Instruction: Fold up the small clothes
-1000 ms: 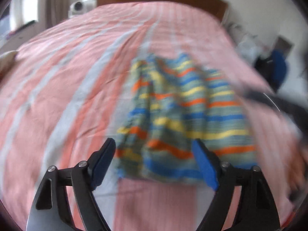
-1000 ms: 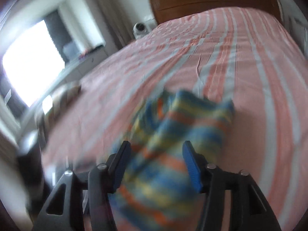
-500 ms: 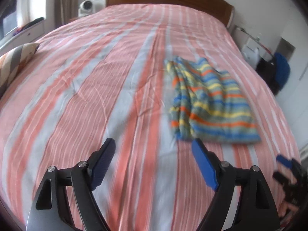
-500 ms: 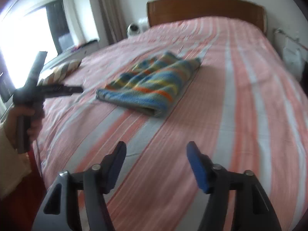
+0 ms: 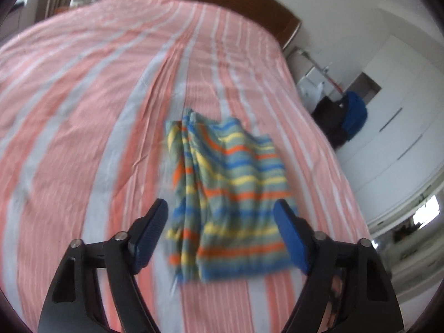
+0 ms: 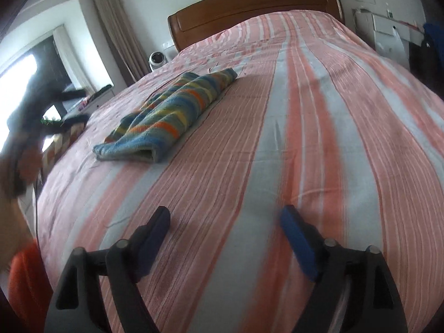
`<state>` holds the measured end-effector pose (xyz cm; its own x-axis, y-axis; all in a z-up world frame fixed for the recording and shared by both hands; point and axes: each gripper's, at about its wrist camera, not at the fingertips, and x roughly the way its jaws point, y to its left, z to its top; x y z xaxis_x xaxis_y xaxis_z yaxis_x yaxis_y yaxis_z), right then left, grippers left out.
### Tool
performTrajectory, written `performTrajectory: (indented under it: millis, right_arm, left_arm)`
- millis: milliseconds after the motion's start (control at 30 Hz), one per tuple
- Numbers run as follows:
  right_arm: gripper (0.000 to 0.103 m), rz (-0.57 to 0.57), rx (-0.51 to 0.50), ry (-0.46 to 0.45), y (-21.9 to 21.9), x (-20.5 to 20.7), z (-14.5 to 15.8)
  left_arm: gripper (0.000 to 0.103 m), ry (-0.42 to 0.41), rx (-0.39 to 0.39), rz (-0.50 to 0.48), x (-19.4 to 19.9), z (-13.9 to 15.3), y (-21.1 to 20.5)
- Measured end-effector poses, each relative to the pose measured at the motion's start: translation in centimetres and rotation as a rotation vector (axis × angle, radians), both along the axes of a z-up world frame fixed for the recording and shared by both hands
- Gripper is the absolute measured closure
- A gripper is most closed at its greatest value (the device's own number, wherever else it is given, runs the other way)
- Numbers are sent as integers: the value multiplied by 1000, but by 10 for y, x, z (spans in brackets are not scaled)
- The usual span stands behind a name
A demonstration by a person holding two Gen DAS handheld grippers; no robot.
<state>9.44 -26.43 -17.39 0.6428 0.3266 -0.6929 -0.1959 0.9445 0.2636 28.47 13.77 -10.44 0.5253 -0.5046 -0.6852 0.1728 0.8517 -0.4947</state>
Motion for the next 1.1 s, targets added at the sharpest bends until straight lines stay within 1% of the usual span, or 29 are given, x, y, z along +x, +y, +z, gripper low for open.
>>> performTrajectory:
  millis: [33,67,100,133,200,333,367,400,433,467,500,600,667,733,833,867,900,933,967,1000,1067,1100]
  right_arm:
    - [19,2,-11,-2,2,0,0]
    - [19,3,-20,-4,4,0,-2]
    - [18,4,-23,-5,5,0,-2]
    - [18,5,-21,-6,4,0,-2]
    - [18,5,-13,-9,3,0,-3]
    - [18,5,-15,-12,3,-1,-5]
    - [18,6,-17,-13,4,-2,-5]
    - [18,6,-17,-14,4,-2,-5]
    - [18,6,-17,-14,4,-2,-5]
    - [18,6,-17,-14,4,-2,-5]
    - [18,6,-17,-14,4,-2,-5]
    - [18,7,-14,-14,4,-2,-6]
    - [18,7,-12,-15,3,-2,-6]
    - [18,7,-15,-16,4,-2,-6]
    - [17,7,-20,-16,4,-2,-6]
    - [17,7,-19,-15,4,-1,-6]
    - [17,7,-19,-17,4,-2,-6]
    - [17,7,-20,-16,4,-2,-6]
    - [17,7,-21,-16,4,-2,-6]
    - [17,8,-22,-16,4,-2,-6]
    - [17,9,-19,-17,4,-2,-5]
    - [17,9,-16,-17,4,-2,-5]
  left_arm:
    - [40,20,3,-12,9,-5,-4]
    - [48,43,16,-28,18,-10,-10]
    - [56,65,47,-47,28,-16,-19]
    - [59,74,75,-57,33,-19,-25]
    - [60,89,134,-57,44,-27,-35]
    - [64,104,153,-59,63,-34,-49]
    - [68,113,160,-60,68,-38,-52]
    - [86,132,163,-60,72,-43,-54]
    - [98,155,183,-51,76,-49,-57]
    - [100,156,208,-37,76,-50,-57]
    - [101,128,241,-3,74,-47,-56]
    - [101,67,245,77,65,-38,-39]
    - [101,89,237,107,66,-44,-26]
    - [101,107,254,89,66,-53,-27]
    - [93,87,258,70,59,-52,-31]
    - [79,89,251,72,56,-50,-29]
    - [60,97,236,77,53,-48,-27]
    - [51,95,230,85,50,-45,-26]
    - [38,70,226,96,40,-38,-22]
    - [29,51,227,98,34,-34,-21]
    - [22,1,248,104,14,-23,-16]
    - [18,-11,256,107,7,-19,-14]
